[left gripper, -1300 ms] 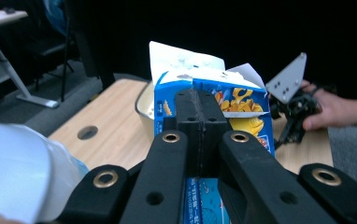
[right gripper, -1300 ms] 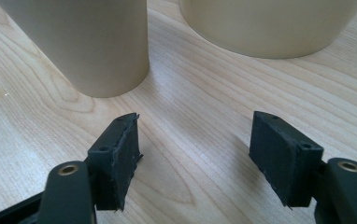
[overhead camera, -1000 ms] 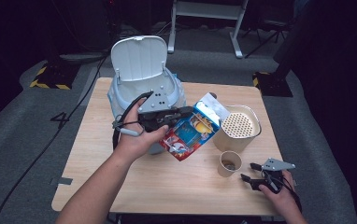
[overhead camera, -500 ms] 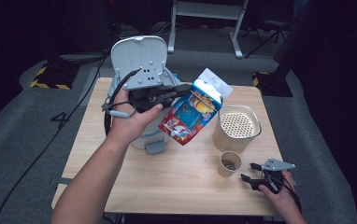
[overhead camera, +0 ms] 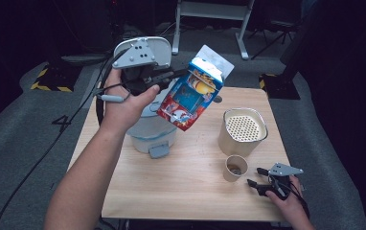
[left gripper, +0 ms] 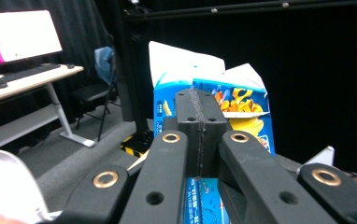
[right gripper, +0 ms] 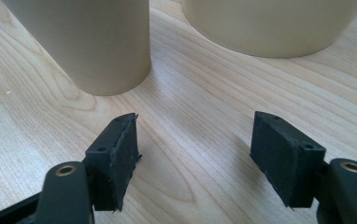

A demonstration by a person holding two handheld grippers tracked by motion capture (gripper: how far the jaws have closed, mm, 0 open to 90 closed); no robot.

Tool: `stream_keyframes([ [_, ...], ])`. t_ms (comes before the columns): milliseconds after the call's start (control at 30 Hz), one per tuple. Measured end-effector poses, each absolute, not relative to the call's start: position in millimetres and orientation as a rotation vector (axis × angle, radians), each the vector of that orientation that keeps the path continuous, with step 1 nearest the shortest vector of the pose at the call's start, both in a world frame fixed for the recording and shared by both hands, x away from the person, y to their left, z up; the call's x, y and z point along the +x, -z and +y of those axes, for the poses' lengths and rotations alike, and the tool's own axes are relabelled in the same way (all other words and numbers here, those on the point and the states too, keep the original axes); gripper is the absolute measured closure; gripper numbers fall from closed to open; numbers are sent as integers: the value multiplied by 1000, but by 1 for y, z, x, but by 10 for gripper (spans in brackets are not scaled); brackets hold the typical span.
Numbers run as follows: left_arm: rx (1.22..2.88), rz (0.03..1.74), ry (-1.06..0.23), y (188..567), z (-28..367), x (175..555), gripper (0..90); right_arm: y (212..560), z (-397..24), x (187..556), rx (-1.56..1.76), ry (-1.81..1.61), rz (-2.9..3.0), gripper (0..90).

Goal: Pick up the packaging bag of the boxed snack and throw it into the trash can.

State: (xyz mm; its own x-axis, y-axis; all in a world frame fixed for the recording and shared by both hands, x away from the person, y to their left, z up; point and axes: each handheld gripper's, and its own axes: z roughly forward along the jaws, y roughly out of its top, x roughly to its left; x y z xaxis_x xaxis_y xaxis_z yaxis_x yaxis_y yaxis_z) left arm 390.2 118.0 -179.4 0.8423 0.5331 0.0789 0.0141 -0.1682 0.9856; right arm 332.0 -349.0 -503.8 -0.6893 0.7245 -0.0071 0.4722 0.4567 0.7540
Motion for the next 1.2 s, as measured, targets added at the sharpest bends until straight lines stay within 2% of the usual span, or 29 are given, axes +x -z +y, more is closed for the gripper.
stream_keyframes([
  [500, 1613, 517, -611, 164, 142, 412, 900, 504, -349, 331, 1022, -1079, 2380, 321],
  [767, 1586, 585, -665, 171, 153, 433, 900, 504, -349, 331, 1025, -1079, 2381, 321],
  [933, 1568, 610, -748, 177, 159, 441, 900, 504, -349, 331, 1024, -1079, 2381, 321],
  [1200, 1573, 643, -774, 192, 165, 450, 899, 504, -349, 331, 1025, -1079, 2381, 321],
])
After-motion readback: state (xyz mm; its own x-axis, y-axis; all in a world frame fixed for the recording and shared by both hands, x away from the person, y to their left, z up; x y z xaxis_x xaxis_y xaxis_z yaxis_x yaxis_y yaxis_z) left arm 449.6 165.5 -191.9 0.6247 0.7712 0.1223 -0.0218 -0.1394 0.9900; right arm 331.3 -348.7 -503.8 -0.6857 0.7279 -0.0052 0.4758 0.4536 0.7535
